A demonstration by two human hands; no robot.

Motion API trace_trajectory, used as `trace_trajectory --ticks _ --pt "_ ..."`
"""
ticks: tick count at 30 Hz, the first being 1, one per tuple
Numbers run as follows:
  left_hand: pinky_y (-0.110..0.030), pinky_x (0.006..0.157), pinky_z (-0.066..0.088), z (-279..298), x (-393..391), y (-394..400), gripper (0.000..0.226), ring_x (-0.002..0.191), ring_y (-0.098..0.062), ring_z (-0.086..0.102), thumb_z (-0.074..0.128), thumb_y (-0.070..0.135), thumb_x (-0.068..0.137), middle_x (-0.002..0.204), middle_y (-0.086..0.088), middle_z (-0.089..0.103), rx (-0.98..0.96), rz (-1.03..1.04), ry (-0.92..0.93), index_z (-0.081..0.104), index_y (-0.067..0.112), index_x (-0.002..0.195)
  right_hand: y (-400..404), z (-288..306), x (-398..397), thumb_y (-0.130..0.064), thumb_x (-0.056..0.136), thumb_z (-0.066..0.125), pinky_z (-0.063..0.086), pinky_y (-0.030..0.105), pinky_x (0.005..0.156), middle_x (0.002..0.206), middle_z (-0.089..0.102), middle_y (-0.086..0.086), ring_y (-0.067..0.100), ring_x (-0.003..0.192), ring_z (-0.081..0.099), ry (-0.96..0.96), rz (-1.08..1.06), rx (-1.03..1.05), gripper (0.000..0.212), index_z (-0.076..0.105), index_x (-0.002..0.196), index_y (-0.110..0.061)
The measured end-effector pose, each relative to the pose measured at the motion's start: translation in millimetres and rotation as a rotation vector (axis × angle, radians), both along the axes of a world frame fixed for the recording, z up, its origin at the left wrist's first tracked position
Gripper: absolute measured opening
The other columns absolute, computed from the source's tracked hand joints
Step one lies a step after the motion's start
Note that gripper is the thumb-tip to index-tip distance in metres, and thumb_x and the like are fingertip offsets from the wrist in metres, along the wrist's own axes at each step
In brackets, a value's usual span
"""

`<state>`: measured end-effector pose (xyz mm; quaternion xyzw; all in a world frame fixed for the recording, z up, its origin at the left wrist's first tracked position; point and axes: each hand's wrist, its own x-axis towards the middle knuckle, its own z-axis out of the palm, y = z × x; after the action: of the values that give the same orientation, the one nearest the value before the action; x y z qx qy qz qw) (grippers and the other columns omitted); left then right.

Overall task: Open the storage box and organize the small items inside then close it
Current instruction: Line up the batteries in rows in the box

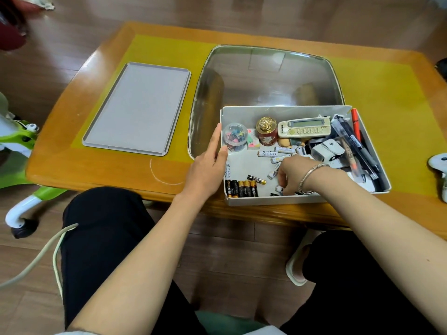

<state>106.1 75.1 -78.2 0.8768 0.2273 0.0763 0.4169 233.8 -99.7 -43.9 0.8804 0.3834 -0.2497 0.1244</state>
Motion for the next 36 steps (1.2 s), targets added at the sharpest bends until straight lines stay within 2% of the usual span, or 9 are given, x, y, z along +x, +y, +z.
trace_trajectory --ticks 5,9,13,15,19,23,27,33,36 --pt "-0.038 0.059 0.055 -0.7 0.1 -0.2 0.053 0.075 -0.014 0.06 0.023 0.043 0.103 0.098 -0.002 0.064 0.007 0.001 0.001 -0.003 0.046 0.149 1.0 0.0 -0.7 -0.032 0.068 0.068 0.054 0.03 0.069 0.075 0.067 0.002 0.021 0.073 0.061 0.007 0.004 0.029 0.013 0.065 0.068 -0.02" --pt "-0.044 0.065 0.057 -1.2 0.6 0.2 0.053 0.081 -0.016 0.062 0.023 0.042 0.104 0.103 -0.003 0.064 -0.02 0.002 -0.004 -0.002 0.045 0.15 8.0 6.6 -2.9 -0.028 0.071 0.069 0.051 0.031 0.072 0.072 0.064 0.001 0.018 0.074 0.058 0.054 -0.099 0.296 0.014 0.06 0.067 -0.018" --pt "-0.038 0.058 0.054 -2.9 1.7 -0.1 0.052 0.071 -0.014 0.059 0.023 0.042 0.103 0.092 -0.002 0.063 0.008 0.015 -0.012 -0.001 0.045 0.15 31.6 9.7 -12.6 -0.018 0.078 0.067 0.042 0.014 0.052 0.072 0.062 -0.002 0.007 0.058 0.054 0.176 -0.259 0.603 0.009 0.06 0.083 -0.018" --pt "-0.036 0.055 0.051 -3.8 2.0 -0.3 0.052 0.068 -0.014 0.057 0.023 0.042 0.103 0.087 -0.002 0.063 0.014 0.017 -0.014 0.0 0.045 0.15 45.0 7.8 -16.4 -0.015 0.08 0.065 0.041 0.01 0.045 0.072 0.066 0.001 0.001 0.053 0.052 0.229 -0.244 0.605 0.007 0.062 0.086 -0.016" --pt "-0.039 0.056 0.049 -4.8 1.3 -0.3 0.052 0.067 -0.017 0.056 0.023 0.042 0.103 0.081 -0.002 0.061 0.008 0.012 -0.01 0.0 0.046 0.149 59.2 -2.3 -19.2 -0.013 0.08 0.062 0.042 0.019 0.055 0.079 0.068 0.005 0.001 0.051 0.053 0.278 -0.217 0.528 0.006 0.06 0.086 -0.012" --pt "-0.049 0.064 0.054 -2.2 1.2 0.1 0.052 0.074 -0.023 0.06 0.023 0.041 0.104 0.09 -0.006 0.065 -0.013 0.003 -0.002 0.0 0.047 0.149 48.7 -5.7 -7.3 -0.02 0.079 0.062 0.051 0.035 0.074 0.088 0.067 0.019 0.029 0.082 0.061 0.125 -0.204 0.369 0.027 0.065 0.089 0.004" --pt "-0.049 0.06 0.053 -2.5 0.6 0.0 0.052 0.07 -0.022 0.06 0.023 0.042 0.103 0.086 -0.006 0.064 -0.012 0.001 -0.012 0.0 0.045 0.15 37.0 -2.3 1.5 -0.023 0.08 0.06 0.051 0.034 0.075 0.086 0.067 0.011 0.027 0.085 0.06 0.045 -0.271 0.404 0.02 0.063 0.089 -0.006" --pt "-0.043 0.057 0.051 -4.8 0.6 -0.2 0.052 0.065 -0.017 0.056 0.023 0.042 0.103 0.08 -0.002 0.061 0.011 0.009 -0.019 0.0 0.046 0.149 60.9 -7.2 -14.6 -0.022 0.081 0.068 0.05 0.034 0.074 0.093 0.066 0.008 0.023 0.078 0.058 0.157 -0.346 0.582 0.018 0.059 0.096 -0.017" --pt "-0.041 0.059 0.054 -4.1 0.4 -0.2 0.052 0.07 -0.018 0.058 0.023 0.042 0.103 0.088 -0.003 0.062 0.004 0.005 -0.018 -0.001 0.048 0.148 70.8 -9.9 -22.0 -0.023 0.084 0.07 0.057 0.038 0.071 0.086 0.07 0.011 0.028 0.073 0.068 0.361 -0.437 0.582 0.022 0.059 0.102 -0.015"
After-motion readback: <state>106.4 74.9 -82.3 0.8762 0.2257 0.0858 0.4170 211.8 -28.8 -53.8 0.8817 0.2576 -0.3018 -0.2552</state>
